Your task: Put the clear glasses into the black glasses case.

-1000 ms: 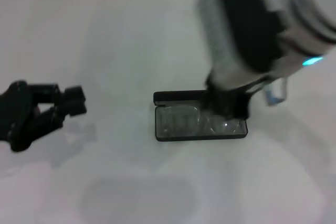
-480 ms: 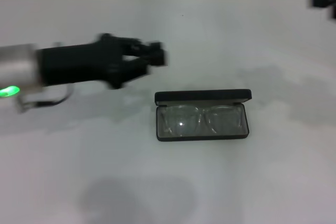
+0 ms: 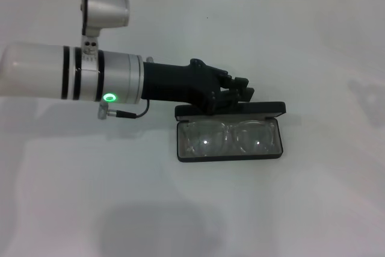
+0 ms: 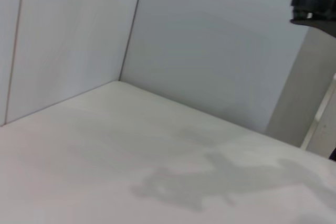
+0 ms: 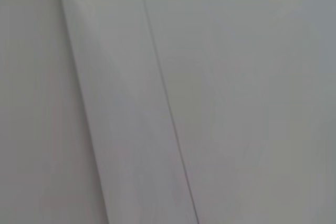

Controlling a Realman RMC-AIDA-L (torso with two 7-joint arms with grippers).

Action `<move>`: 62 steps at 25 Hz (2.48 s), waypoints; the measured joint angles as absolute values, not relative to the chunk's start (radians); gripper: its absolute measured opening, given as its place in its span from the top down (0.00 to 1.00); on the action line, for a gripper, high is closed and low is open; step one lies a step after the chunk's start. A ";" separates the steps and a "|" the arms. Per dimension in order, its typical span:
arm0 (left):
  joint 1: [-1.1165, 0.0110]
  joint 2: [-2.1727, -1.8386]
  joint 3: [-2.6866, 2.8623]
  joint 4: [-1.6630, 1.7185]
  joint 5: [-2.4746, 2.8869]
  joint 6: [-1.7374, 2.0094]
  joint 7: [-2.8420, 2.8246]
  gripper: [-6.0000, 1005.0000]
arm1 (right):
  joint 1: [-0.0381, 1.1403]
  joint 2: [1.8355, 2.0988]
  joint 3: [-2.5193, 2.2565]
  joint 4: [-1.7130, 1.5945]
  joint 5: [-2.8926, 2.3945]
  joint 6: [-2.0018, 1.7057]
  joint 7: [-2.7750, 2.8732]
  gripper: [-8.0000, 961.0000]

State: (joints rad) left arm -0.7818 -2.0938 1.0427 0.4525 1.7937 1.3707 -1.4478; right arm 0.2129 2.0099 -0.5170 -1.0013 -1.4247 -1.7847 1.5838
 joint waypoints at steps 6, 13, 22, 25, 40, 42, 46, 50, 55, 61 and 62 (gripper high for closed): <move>-0.775 -2.098 1.072 0.440 1.762 1.331 -1.425 0.79 | 0.217 2.005 -0.513 -0.950 -1.443 -1.786 1.564 0.98; -0.779 -2.097 1.074 0.393 1.760 1.301 -1.397 0.79 | 0.245 2.005 -0.519 -0.931 -1.460 -1.784 1.563 0.98; -0.776 -2.098 1.126 0.371 1.761 1.282 -1.380 0.79 | 0.268 2.004 -0.518 -0.908 -1.476 -1.781 1.561 0.98; -0.776 -2.098 1.158 0.371 1.759 1.284 -1.379 0.80 | 0.276 2.004 -0.519 -0.897 -1.494 -1.781 1.558 0.98; -0.760 -2.103 1.228 0.331 1.740 1.313 -1.338 0.80 | 0.429 2.012 -0.685 -0.754 -1.573 -1.782 1.422 0.97; -0.740 -2.103 1.240 0.331 1.719 1.317 -1.326 0.80 | 0.438 2.012 -0.687 -0.745 -1.574 -1.782 1.422 0.95; -0.690 -2.102 1.253 0.347 1.647 1.397 -1.269 0.80 | 0.439 2.012 -0.695 -0.740 -1.577 -1.791 1.422 0.92; -0.586 -2.084 1.234 0.485 1.551 1.596 -1.272 0.79 | 0.423 2.012 -0.731 -0.738 -1.580 -1.839 1.417 0.89; -0.413 -2.042 1.146 0.771 1.484 1.860 -1.347 0.76 | 0.403 2.022 -0.874 -0.735 -1.574 -1.919 1.351 0.85; -0.360 -1.984 1.125 0.801 1.486 1.944 -1.337 0.61 | 0.415 2.028 -1.152 -0.680 -1.508 -1.847 1.262 0.71; -0.361 -1.977 1.118 0.787 1.486 1.945 -1.337 0.58 | 0.426 2.028 -1.225 -0.674 -1.483 -1.822 1.249 0.68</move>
State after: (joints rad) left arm -0.3611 -1.9771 1.1184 0.7869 1.4855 1.9452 -1.3369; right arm 0.4265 2.0277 -1.2254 -0.6738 -1.4830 -1.8225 1.2489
